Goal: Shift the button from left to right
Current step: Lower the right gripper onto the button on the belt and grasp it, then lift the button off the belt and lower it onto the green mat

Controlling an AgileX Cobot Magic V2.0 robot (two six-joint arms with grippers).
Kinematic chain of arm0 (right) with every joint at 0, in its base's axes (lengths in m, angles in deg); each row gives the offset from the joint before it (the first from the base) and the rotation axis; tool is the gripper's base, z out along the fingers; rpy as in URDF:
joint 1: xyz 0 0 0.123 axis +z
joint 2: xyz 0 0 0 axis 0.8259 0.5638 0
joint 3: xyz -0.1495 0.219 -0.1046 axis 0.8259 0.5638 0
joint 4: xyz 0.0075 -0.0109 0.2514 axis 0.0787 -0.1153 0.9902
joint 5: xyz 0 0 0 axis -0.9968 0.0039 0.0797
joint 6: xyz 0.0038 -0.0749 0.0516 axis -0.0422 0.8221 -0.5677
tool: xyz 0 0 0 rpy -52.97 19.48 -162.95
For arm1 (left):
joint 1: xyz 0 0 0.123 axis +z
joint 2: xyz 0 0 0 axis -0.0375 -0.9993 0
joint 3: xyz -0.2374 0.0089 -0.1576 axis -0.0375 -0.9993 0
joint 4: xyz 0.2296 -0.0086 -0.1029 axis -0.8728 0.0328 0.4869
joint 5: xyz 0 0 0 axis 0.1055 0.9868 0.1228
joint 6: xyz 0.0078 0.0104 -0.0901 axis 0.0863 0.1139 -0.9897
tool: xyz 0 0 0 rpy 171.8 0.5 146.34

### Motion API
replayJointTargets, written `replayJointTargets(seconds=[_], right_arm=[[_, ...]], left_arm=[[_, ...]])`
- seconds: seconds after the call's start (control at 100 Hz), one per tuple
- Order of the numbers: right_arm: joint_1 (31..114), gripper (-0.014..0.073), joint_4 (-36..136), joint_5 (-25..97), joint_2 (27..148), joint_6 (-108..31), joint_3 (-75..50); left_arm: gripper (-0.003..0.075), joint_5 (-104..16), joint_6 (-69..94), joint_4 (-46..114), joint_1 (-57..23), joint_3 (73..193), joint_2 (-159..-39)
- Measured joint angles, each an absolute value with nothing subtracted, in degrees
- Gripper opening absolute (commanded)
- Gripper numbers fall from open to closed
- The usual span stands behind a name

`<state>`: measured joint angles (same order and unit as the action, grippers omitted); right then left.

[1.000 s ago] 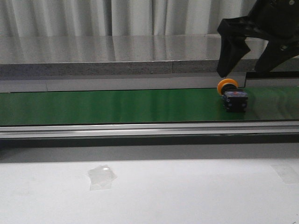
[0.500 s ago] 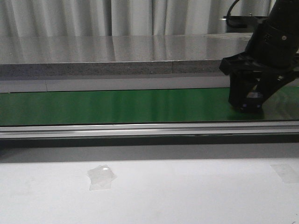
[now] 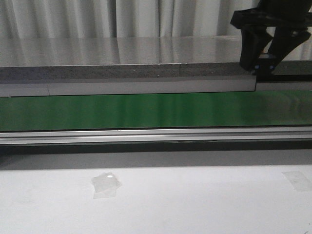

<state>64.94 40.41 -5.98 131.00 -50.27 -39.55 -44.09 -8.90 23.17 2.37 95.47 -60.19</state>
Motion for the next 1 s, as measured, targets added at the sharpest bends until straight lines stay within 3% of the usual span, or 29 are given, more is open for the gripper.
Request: replayJointTargets(seconds=[0.68, 1.0], right_arm=[[38.4, 0.0147, 40.7, -6.3, 130.6, -34.7, -42.1], [31.0, 0.0147, 41.2, -4.1, 136.1, -30.1, -42.1]], left_arm=[[-0.0020, -44.1, -8.9, 23.2, 2.4, 95.5, -60.2], [-0.0020, -44.1, -8.9, 23.2, 2.4, 95.5, -60.2]])
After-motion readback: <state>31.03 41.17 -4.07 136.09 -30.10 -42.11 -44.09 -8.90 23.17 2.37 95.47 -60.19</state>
